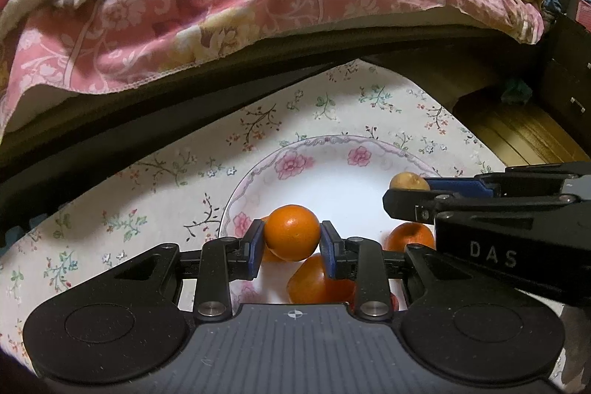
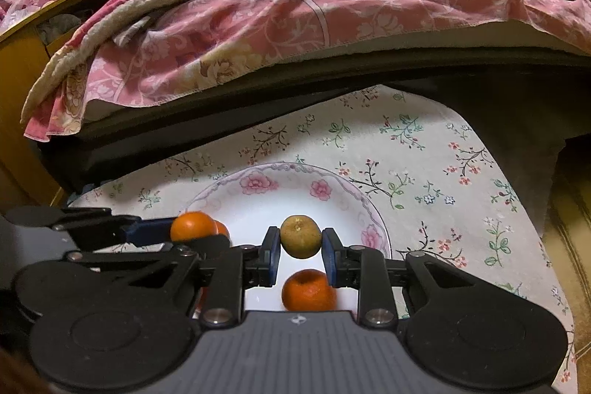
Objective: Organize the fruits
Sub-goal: 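Carry both fruits over the white bowl and open both tools to release them, then withdraw both tools from the bowl toward the remaining fruits, then grasp a brown kiwi with the left tool while the right tool grasps a cherry tomato, then lift the kiwi with the left tool while the right tool lifts the cherry tomato, then carry both fruits over the white bowl and open both tools to release them, then withdraw both tools from the bowl toward the remaining fruits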
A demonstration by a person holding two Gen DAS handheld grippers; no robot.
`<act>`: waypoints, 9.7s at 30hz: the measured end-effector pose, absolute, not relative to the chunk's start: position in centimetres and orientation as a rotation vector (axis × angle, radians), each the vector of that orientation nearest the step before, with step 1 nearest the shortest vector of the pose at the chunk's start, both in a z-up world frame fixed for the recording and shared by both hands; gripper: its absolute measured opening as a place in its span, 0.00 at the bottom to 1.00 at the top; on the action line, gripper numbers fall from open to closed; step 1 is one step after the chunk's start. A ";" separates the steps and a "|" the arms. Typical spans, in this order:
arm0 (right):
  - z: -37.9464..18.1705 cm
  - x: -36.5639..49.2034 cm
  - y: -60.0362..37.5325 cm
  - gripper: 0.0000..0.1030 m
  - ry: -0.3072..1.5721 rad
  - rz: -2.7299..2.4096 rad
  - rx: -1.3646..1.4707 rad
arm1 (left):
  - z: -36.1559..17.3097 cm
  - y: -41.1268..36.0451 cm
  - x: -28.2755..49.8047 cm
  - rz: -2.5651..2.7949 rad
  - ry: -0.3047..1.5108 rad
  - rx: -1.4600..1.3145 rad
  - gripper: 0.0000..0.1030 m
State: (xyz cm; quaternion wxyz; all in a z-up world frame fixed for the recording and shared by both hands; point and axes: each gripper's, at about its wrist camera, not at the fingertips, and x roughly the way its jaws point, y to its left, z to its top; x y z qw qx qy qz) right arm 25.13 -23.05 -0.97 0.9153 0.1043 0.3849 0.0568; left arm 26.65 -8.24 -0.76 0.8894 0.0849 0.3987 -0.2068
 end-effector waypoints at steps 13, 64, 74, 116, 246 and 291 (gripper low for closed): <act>-0.7 24.9 -22.9 0.29 0.781 0.109 0.225 | 0.8 -7.4 26.1 -0.426 0.786 0.174 0.45; -3.9 15.1 -14.0 0.36 0.961 0.275 0.085 | -0.4 0.4 15.9 -0.408 0.902 0.103 0.55; -3.0 13.9 -16.7 0.36 0.971 0.275 0.147 | -3.3 -2.1 17.7 -0.415 0.921 0.199 0.47; -4.0 11.2 -16.6 0.48 1.019 0.381 -0.042 | -3.3 -0.8 11.8 -0.507 0.984 0.296 0.56; -1.8 21.9 -23.6 0.39 0.811 0.079 0.186 | -0.6 -10.7 25.4 -0.481 0.785 0.311 0.42; -2.2 16.3 -16.3 0.43 0.909 0.350 0.070 | 1.8 -1.6 16.2 -0.402 0.842 0.199 0.59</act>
